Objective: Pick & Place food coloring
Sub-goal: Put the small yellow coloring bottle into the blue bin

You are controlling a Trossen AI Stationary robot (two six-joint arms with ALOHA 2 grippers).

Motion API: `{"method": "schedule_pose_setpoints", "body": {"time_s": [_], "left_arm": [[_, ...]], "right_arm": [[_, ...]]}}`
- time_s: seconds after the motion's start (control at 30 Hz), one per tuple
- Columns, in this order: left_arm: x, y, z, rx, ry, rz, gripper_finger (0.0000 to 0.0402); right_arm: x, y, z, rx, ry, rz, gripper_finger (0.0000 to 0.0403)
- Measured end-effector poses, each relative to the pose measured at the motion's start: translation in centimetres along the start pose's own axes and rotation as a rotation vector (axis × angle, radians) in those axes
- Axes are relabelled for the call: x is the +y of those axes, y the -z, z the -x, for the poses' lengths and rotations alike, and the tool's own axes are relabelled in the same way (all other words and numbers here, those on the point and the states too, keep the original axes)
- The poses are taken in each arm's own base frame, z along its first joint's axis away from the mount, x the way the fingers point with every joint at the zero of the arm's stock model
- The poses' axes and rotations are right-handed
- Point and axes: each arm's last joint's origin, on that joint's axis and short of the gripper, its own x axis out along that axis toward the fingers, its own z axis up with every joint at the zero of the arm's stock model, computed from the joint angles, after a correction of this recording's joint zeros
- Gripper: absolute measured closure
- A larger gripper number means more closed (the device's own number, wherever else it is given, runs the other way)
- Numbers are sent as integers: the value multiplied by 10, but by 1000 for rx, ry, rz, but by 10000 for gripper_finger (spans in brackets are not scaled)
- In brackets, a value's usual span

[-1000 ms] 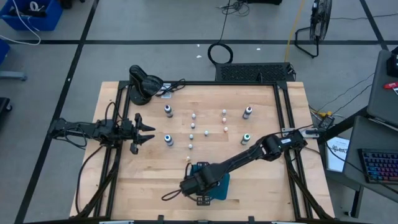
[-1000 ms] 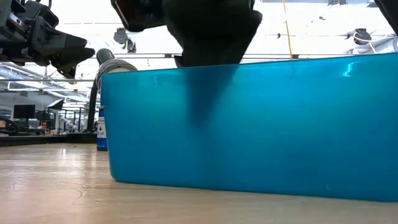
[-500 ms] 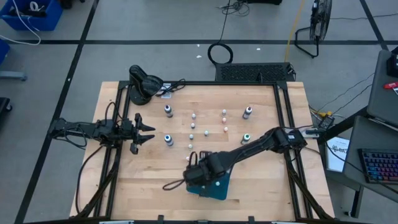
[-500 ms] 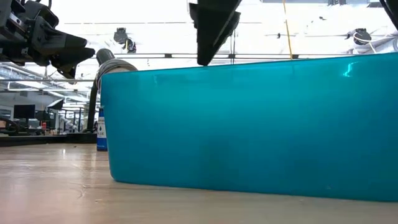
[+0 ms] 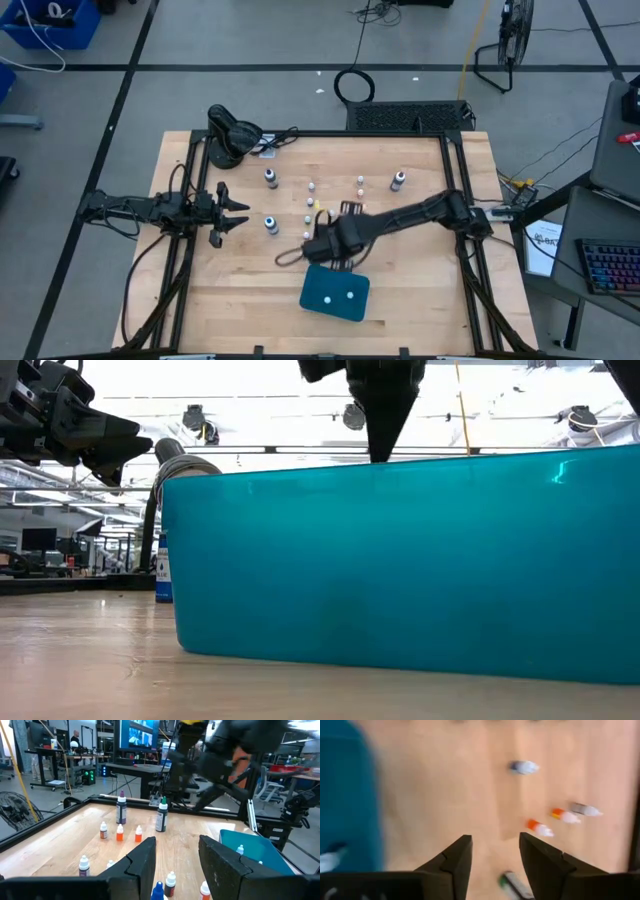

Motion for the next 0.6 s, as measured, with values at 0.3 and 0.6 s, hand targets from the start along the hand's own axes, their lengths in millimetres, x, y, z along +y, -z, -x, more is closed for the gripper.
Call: {"method": "schedule_pose_setpoints", "body": {"time_s": [0.3, 0.6], "left_arm": [[0, 0, 0, 1, 0, 0, 249], [0, 0, 0, 1, 0, 0, 249]], "right_arm": [[-76, 34, -30, 39, -22, -229, 196], [-99, 74, -74, -130, -187, -391, 194]]}}
